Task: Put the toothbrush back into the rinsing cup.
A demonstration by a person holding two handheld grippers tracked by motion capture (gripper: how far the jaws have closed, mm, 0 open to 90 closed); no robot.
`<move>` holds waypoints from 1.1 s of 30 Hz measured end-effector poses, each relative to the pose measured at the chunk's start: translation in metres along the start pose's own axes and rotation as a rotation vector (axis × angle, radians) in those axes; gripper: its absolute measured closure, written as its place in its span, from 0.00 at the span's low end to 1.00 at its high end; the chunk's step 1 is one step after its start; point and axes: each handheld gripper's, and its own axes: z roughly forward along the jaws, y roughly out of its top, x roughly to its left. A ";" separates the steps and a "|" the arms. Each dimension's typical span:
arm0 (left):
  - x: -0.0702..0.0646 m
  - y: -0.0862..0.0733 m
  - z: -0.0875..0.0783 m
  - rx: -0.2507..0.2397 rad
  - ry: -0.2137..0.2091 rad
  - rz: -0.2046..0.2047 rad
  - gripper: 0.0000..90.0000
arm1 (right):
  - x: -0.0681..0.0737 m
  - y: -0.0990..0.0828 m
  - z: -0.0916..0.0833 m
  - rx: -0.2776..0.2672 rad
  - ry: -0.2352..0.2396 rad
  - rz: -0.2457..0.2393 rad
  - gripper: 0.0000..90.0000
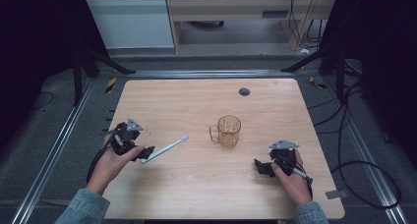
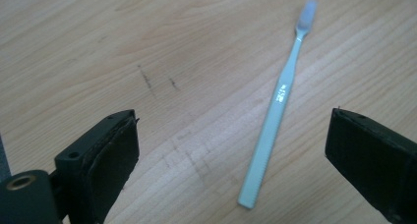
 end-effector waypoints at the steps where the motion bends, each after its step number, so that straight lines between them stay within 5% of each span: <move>1: -0.002 0.003 0.001 0.017 -0.007 0.018 0.08 | 0.000 0.000 0.000 0.002 0.002 0.008 0.00; 17: -0.035 0.044 0.032 0.237 -0.097 0.253 0.21 | 0.000 0.000 0.000 0.003 0.002 0.009 0.00; 24: -0.035 0.053 0.041 0.276 -0.111 0.254 0.24 | 0.000 0.000 0.000 0.002 0.002 0.008 0.00; 28: -0.035 0.055 0.050 0.329 -0.167 0.249 0.22 | 0.000 0.000 0.000 0.002 0.002 0.009 0.00; 33: -0.031 0.061 0.067 0.374 -0.145 0.251 0.26 | 0.000 0.000 0.000 -0.001 -0.001 0.000 0.00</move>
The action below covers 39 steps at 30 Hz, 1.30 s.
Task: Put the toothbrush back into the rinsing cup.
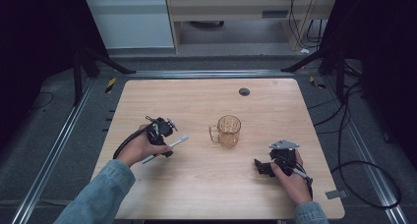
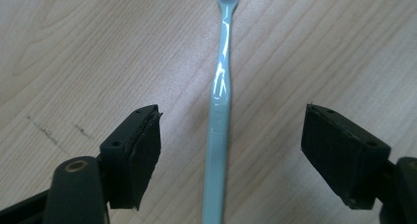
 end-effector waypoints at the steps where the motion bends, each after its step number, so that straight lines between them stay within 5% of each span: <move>1: 0.002 0.001 0.002 0.005 -0.004 -0.002 0.27 | 0.000 0.000 0.000 0.003 0.003 0.009 0.00; 18: 0.006 0.021 0.014 0.074 -0.035 0.015 0.63 | -0.001 0.000 -0.001 0.004 0.011 -0.003 0.00; 39: 0.006 0.039 0.023 0.144 -0.049 0.046 0.81 | -0.001 0.000 -0.001 0.004 0.015 -0.004 0.00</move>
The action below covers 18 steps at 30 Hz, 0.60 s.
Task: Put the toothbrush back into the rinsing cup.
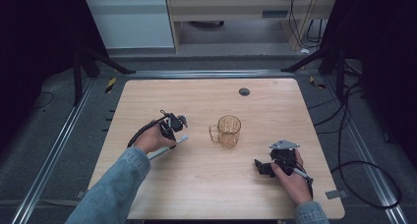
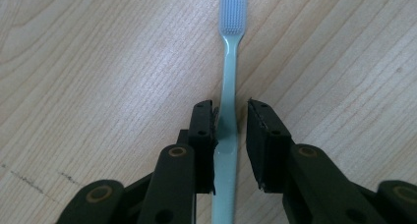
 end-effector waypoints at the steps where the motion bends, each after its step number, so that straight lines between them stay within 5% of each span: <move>1: 0.000 0.001 0.000 0.004 -0.004 0.001 0.82 | 0.000 0.000 0.000 0.000 0.000 0.000 0.00; 18: 0.002 0.002 0.001 0.025 -0.006 0.008 0.85 | 0.000 0.000 0.000 0.000 0.000 0.000 0.00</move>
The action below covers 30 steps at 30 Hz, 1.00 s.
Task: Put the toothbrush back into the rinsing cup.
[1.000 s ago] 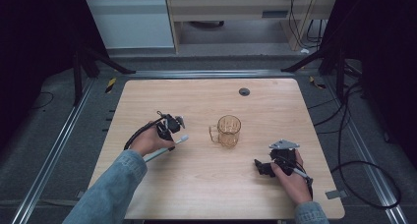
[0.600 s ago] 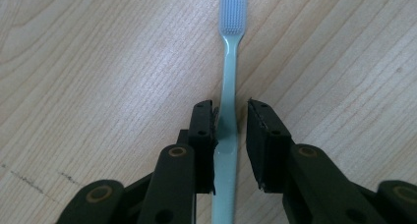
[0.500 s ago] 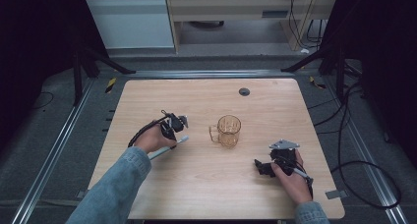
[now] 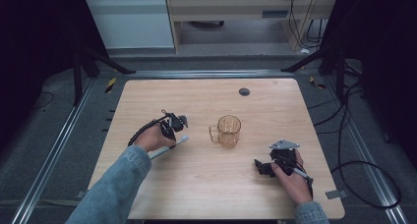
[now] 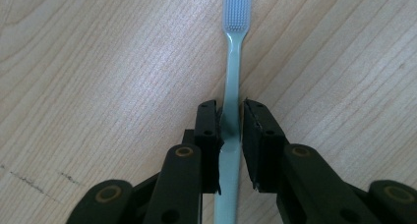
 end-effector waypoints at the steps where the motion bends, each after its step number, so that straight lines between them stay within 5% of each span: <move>1: 0.000 0.000 0.000 0.002 -0.002 -0.002 0.85 | 0.000 0.000 0.000 0.000 0.000 0.000 0.00; 18: 0.001 0.000 0.003 0.001 -0.013 -0.010 0.88 | 0.000 0.000 0.000 0.000 0.000 -0.001 0.00; 30: -0.008 -0.011 -0.037 -0.212 0.025 -0.058 0.88 | 0.000 0.000 0.000 0.001 0.000 0.000 0.00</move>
